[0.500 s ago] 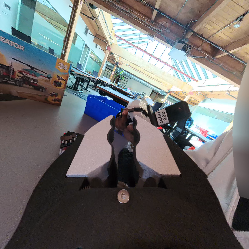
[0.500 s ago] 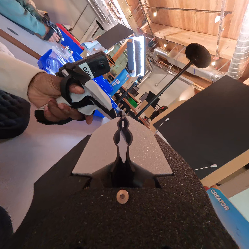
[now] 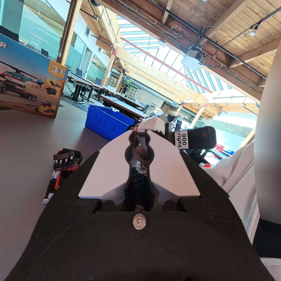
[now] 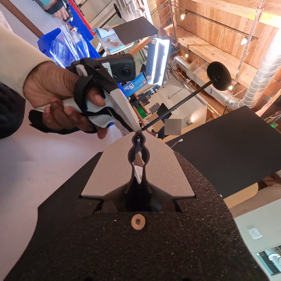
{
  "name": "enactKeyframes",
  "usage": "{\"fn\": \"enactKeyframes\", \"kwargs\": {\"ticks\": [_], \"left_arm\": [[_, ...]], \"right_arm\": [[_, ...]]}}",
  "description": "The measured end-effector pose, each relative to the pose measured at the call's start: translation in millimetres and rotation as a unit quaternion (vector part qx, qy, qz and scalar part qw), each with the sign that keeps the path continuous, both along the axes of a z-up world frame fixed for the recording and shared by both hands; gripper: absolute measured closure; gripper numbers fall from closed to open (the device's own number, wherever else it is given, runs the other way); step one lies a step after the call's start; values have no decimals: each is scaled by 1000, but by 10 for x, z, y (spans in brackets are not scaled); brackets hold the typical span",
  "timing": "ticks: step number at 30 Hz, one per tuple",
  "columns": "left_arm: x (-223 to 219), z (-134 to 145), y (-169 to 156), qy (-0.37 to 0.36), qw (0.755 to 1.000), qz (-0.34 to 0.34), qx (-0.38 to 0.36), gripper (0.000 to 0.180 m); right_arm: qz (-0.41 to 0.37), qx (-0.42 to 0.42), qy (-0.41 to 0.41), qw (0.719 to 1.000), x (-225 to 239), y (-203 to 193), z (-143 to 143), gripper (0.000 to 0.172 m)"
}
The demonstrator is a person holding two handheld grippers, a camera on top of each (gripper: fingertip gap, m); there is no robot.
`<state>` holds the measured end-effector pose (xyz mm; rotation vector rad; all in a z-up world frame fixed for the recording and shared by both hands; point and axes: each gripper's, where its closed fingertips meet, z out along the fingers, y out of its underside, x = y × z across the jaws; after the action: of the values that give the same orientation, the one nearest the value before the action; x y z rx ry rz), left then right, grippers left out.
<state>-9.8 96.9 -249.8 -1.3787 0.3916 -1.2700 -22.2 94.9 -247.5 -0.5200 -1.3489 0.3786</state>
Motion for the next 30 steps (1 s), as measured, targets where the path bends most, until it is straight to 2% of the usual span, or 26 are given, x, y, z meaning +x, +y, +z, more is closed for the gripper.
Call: {"fn": "enactKeyframes", "kwargs": {"ticks": [12, 15, 20, 21, 22, 23, 25, 26, 30], "left_arm": [[4, 7, -18, 9, 1000, -2, 5, 171], [-13, -30, -5, 40, 999, 12, 2, 172], [-25, -154, -37, 143, 990, 15, 7, 173], [-40, -301, -9, 213, 977, 30, 8, 173], [-94, -582, 45, 332, 942, 58, 12, 173], [-89, -756, 49, 394, 917, 64, 18, 172], [126, -636, -31, 316, 948, 23, 9, 172], [133, -546, -12, 300, 954, 26, 15, 172], [-72, -391, 39, 296, 949, 83, 71, 172]], "right_arm": [[-4, 9, 2, 1000, 8, 1, 4, 169], [-9, 8, -16, 1000, -9, 18, -49, 169], [1, 1, -62, 998, -20, 9, -152, 170], [-30, -8, -25, 999, 32, 114, -38, 169], [-18, -33, 3, 999, 124, 145, 85, 170], [0, -61, 26, 998, 227, 158, 190, 170], [-6, -60, 32, 998, 318, 216, 208, 170], [-8, -64, 22, 998, 300, 240, 161, 170], [10, -77, 13, 997, 211, 209, 91, 170]]}}
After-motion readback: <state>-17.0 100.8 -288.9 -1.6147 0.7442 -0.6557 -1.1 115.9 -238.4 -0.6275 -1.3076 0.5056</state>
